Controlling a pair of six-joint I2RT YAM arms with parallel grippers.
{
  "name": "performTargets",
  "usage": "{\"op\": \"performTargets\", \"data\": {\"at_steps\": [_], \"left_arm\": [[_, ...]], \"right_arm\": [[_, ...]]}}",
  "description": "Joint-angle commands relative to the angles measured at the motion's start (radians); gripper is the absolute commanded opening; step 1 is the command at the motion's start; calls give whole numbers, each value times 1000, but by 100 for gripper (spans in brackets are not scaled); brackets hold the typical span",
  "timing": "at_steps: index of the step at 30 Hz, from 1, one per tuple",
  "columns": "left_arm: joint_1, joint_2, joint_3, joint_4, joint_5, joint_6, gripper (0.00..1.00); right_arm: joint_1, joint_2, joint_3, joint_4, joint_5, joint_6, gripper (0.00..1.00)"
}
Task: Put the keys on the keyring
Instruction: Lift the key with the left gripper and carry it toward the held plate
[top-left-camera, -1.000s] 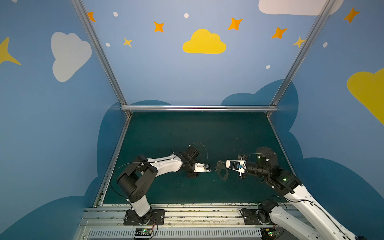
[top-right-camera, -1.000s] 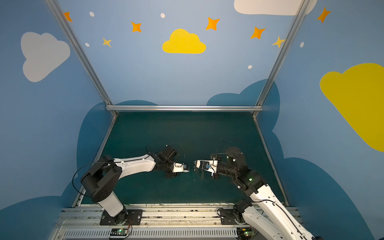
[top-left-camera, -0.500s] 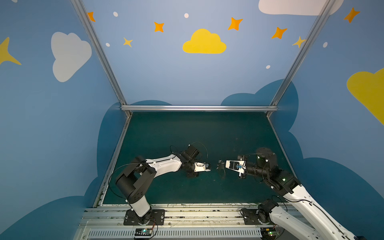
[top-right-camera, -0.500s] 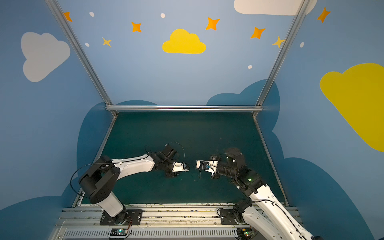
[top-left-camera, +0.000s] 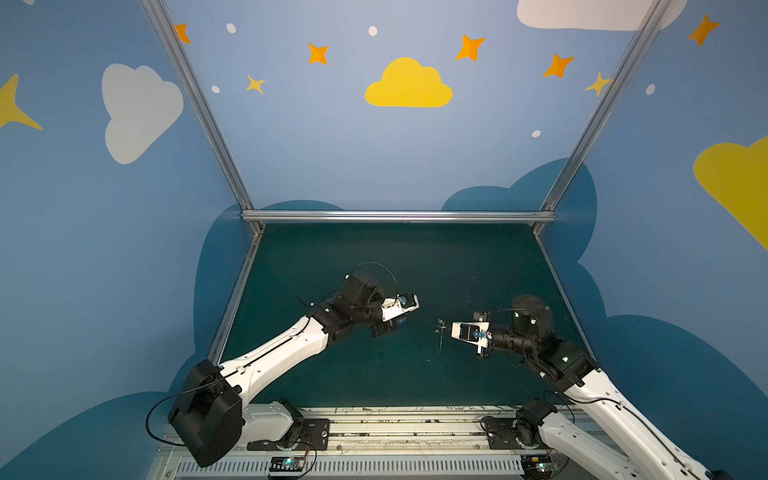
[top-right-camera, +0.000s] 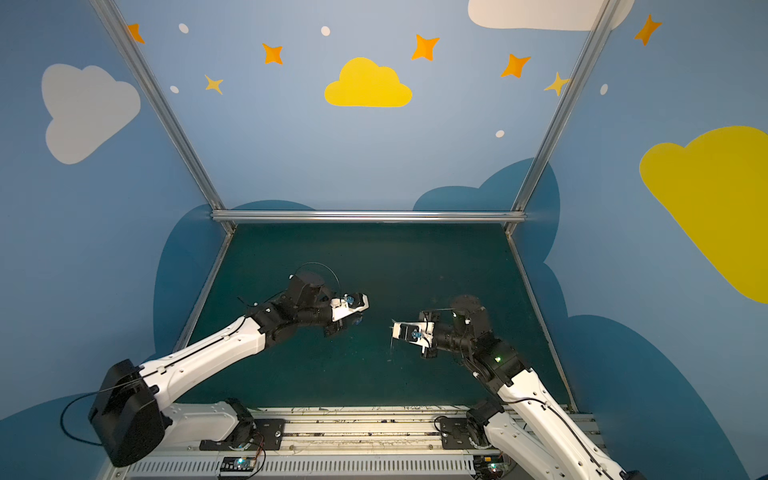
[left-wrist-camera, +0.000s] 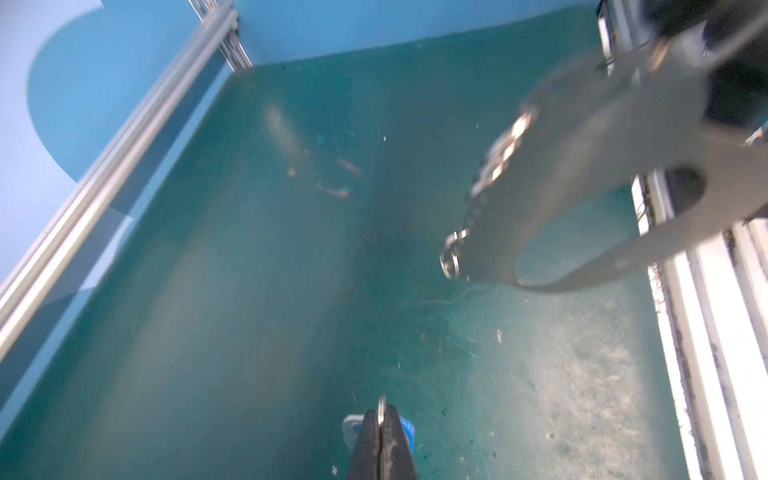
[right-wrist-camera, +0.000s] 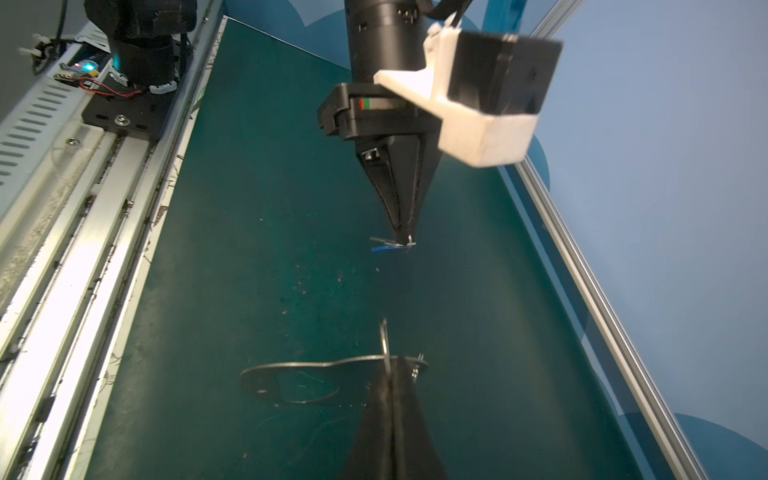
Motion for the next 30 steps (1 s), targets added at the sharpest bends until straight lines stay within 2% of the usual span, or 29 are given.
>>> {"op": "performTargets", "data": {"at_steps": [1,5,9,21,30], "left_arm": [[2,-39,28,33,45,-25,4],[1,-85,27,67,74,12,3],[-1,-101,50,76,118,25,3],[-18,-149,87,110,229,35,3],[-41,-157,121,57,265,122,3]], "right_arm": [[-3,21,64,-8,-88,2,0],[-3,64,115,-66,-160,13,0],[-2,83,116,-29,-208,69,0],[0,149,165,2,-293,190,0],[-2,177,205,-8,-302,229,0]]}}
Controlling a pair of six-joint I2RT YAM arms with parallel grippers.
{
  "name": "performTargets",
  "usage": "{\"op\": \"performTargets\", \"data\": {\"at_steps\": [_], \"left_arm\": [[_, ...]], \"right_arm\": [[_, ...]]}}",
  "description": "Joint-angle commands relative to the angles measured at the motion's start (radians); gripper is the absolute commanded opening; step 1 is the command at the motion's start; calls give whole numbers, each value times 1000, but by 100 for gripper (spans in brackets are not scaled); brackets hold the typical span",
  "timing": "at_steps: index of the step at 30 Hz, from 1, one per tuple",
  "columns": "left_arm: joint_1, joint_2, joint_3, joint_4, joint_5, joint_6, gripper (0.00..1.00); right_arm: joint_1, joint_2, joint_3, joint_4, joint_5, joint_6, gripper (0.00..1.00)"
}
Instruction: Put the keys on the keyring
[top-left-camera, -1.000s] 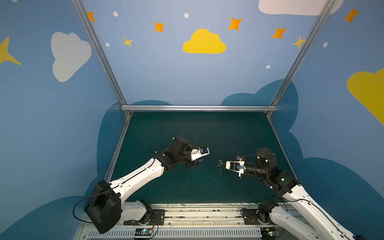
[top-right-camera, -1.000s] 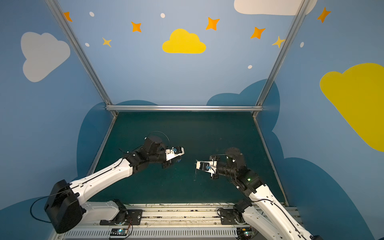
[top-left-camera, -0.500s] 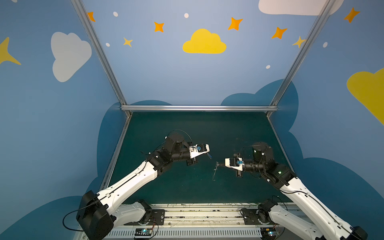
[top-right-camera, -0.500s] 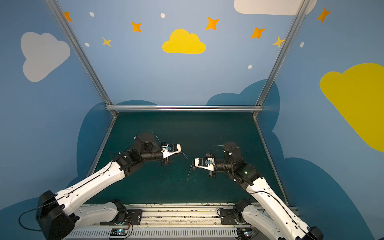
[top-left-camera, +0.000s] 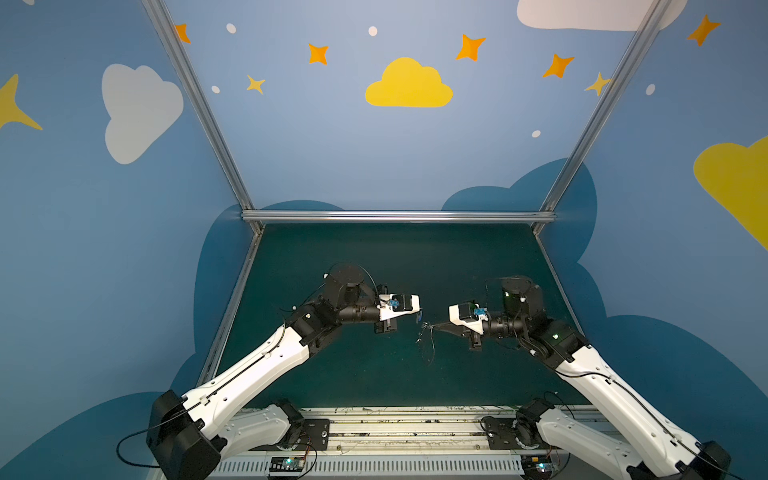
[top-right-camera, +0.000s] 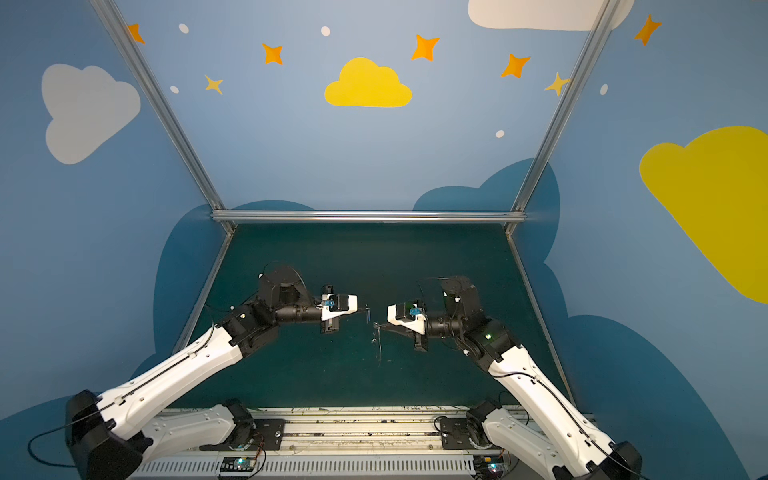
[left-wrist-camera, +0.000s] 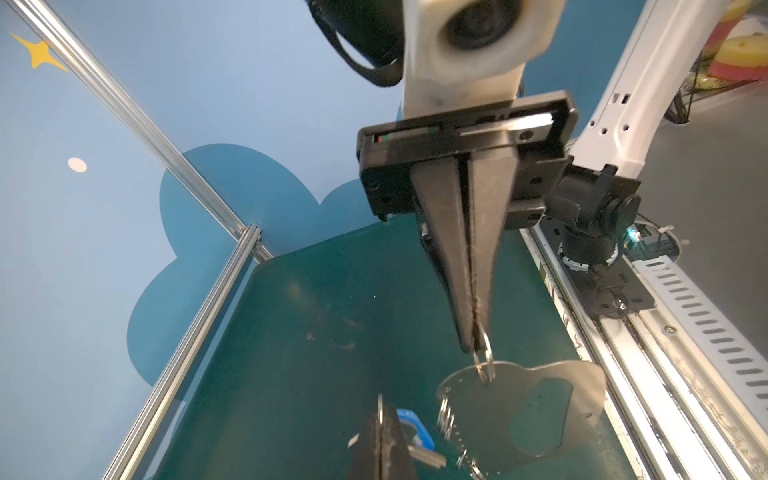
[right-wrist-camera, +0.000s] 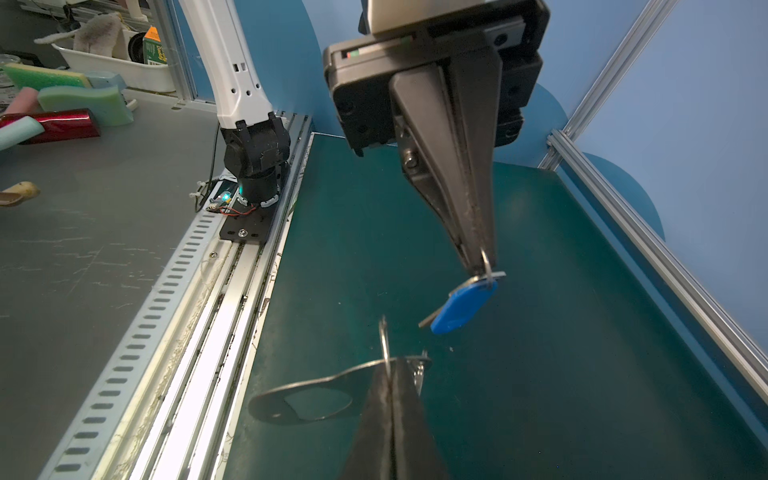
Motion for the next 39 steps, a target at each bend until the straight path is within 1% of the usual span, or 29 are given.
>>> {"op": "performTargets", "data": {"at_steps": [1,4,10,19,27,39], "left_arm": [[-13,-10,50,-37,34,74,3],[-28,-8,58,-58,23,132,3],[-56,0,71,-91,-14,209,3],[-83,5,80,-142,-59,299,3],[-97,10,85,-144,-87,334,3],[-108,19,92,-141,-94,364,3]], "right_arm": [[-2,11,51,-6,-19,27,0],[-2,21,64,-12,-21,33,0],[-4,27,76,-28,-20,30,0],[-15,45,100,-62,-19,31,0],[-26,54,110,-72,-34,33,0],[-29,82,130,-97,-55,29,0]]}}
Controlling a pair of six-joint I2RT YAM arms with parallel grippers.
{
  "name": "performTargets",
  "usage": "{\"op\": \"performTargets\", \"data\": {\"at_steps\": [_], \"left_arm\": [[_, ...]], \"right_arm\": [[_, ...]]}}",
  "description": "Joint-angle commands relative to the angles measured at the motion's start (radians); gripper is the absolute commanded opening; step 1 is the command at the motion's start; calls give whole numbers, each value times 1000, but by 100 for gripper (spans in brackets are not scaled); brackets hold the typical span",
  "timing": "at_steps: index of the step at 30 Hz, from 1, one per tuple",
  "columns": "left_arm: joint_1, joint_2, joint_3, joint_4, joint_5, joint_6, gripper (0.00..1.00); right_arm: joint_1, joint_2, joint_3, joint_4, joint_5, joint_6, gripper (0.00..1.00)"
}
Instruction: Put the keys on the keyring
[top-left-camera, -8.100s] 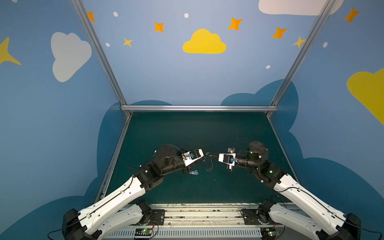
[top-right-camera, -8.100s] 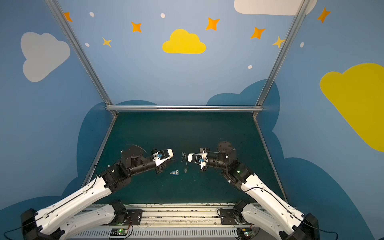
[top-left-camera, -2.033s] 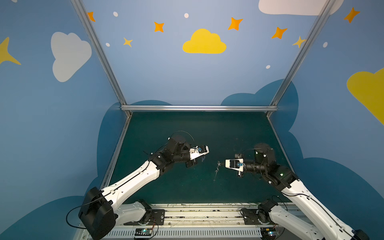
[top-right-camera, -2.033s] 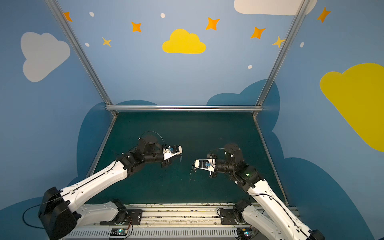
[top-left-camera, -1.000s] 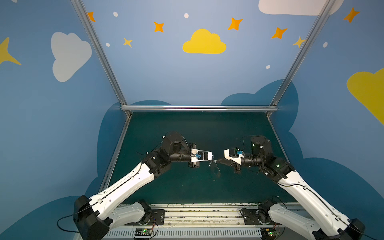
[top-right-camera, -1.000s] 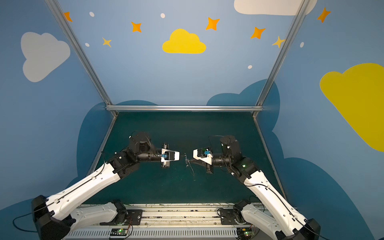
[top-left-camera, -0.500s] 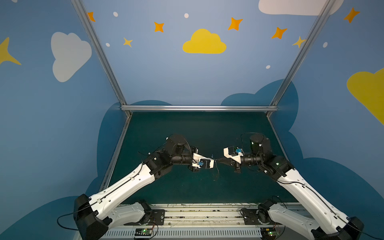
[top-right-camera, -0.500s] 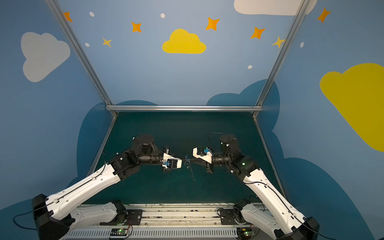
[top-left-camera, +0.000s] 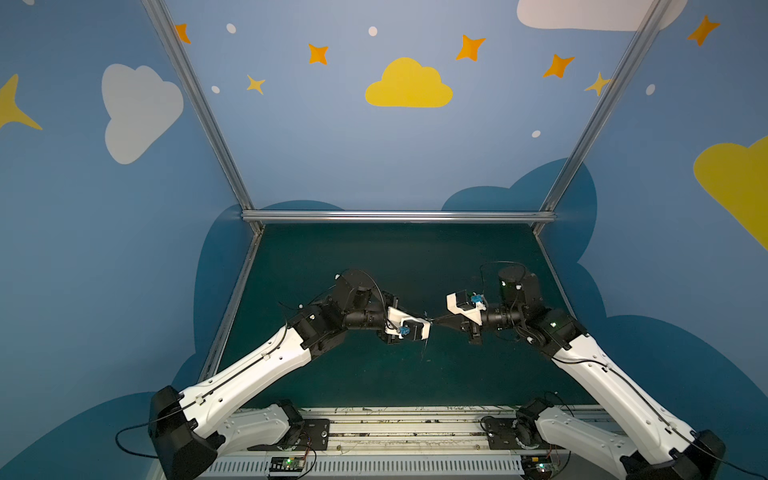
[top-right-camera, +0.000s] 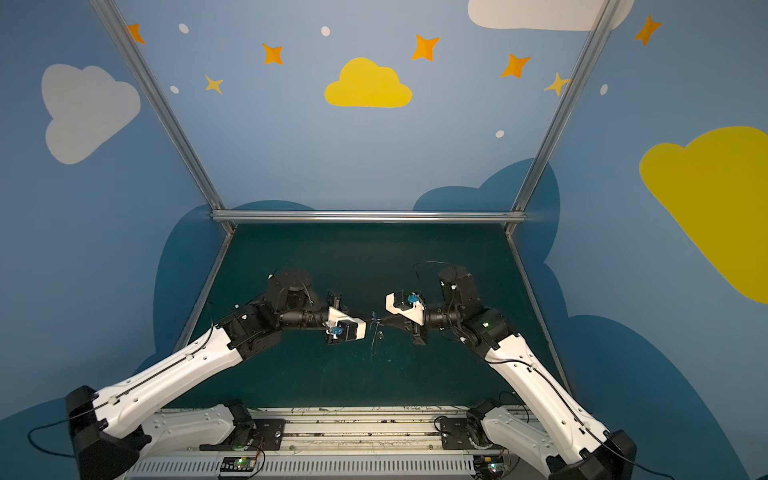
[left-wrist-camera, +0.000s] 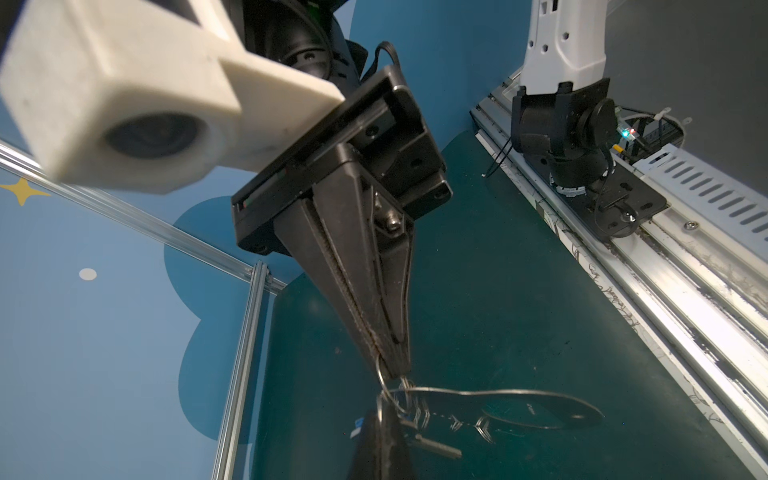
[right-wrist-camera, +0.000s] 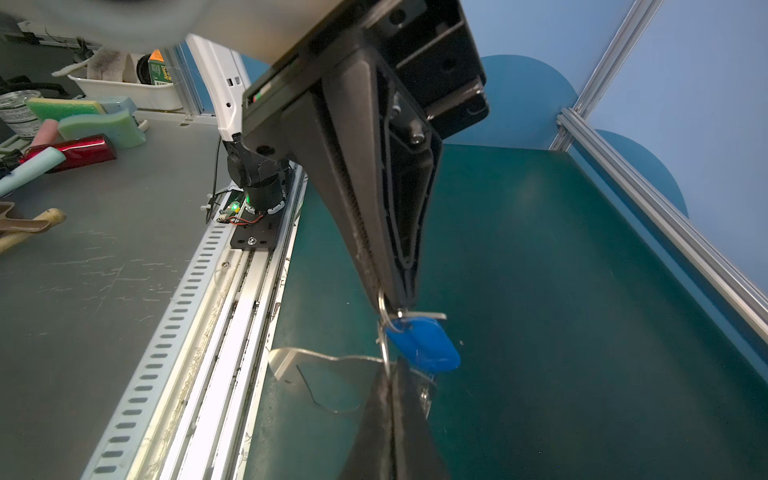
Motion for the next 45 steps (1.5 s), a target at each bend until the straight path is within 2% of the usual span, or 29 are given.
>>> {"op": "performTargets", "data": {"at_steps": [1,13,28,40,45], "left_arm": [[-9,5,24,-8,0,25,3],[-27,-2,24,-29,-16,70,3],[-64,-19,-8,-14,-106,168,3],[-67,-16,-6,-59,-96,168,3],[-66,-5,6,-83,-80,147,4]], "right_arm": [[-6,10,48,-18,-34,5,0],[-13,35,65,-38,-42,40,0],[-58,57,77,-20,-99,146,0],[-69,38,69,14,-86,154,0],[-69,1,43,55,-43,139,0]]}}
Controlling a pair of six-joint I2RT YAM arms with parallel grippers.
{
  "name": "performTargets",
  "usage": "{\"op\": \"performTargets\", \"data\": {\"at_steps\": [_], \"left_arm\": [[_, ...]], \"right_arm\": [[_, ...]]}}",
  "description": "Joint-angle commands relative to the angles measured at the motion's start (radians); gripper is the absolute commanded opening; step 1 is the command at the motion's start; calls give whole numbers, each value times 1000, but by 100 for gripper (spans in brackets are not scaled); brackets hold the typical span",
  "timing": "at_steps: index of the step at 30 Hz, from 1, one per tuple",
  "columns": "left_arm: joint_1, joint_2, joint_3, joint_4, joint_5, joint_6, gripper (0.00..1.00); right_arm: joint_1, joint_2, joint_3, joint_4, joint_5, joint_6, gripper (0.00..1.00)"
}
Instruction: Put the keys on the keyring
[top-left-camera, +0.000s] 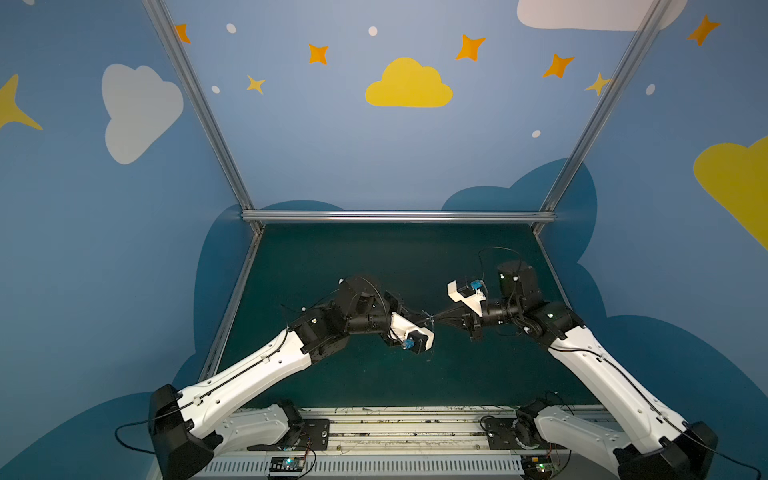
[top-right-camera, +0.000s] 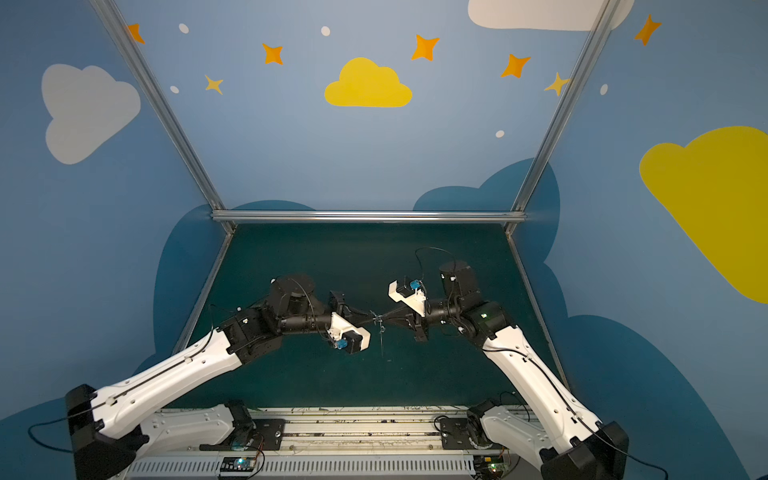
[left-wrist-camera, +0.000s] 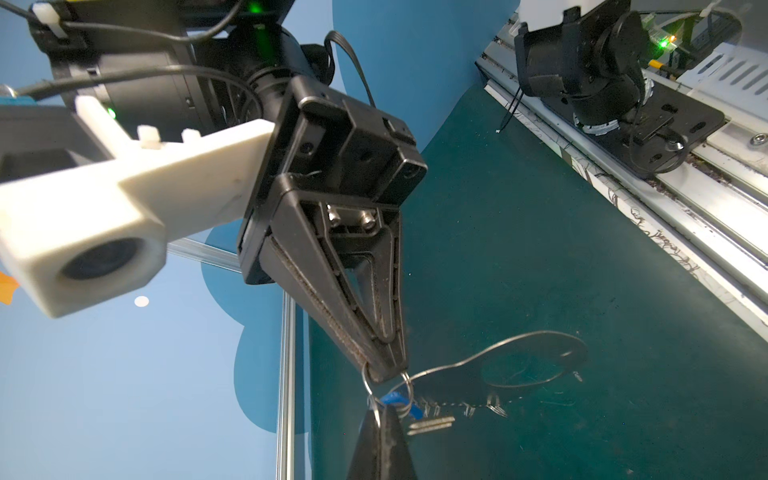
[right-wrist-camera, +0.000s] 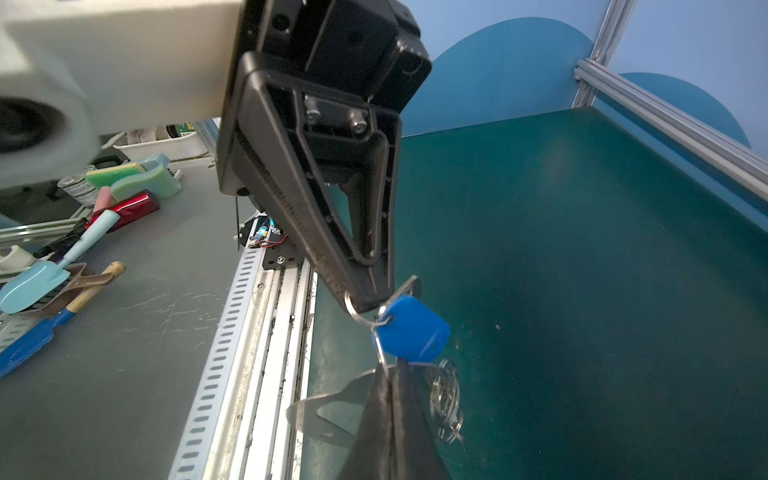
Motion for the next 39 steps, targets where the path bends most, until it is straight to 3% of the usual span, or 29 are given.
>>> {"op": "performTargets", "data": {"at_steps": [1,6,13,19,39], "left_arm": [[-9,8,12,-95,44,-17,3],[-8,19,27,-116,61,-29,3],[-9,31,26,-95,63,-41,3],[-10,33,21,-83,49,-50,3],[-31,2,-97,164,-61,-16,3]], "right_arm": [[-11,-52,7,104,36,-2,0],[-13,-84,-8,126,71,-14,0],[-14,-67,-5,129,28,-1,0],[-35,-89,-33,217,12,75,0],[-68,-58,-52,344,-50,243,0]]}}
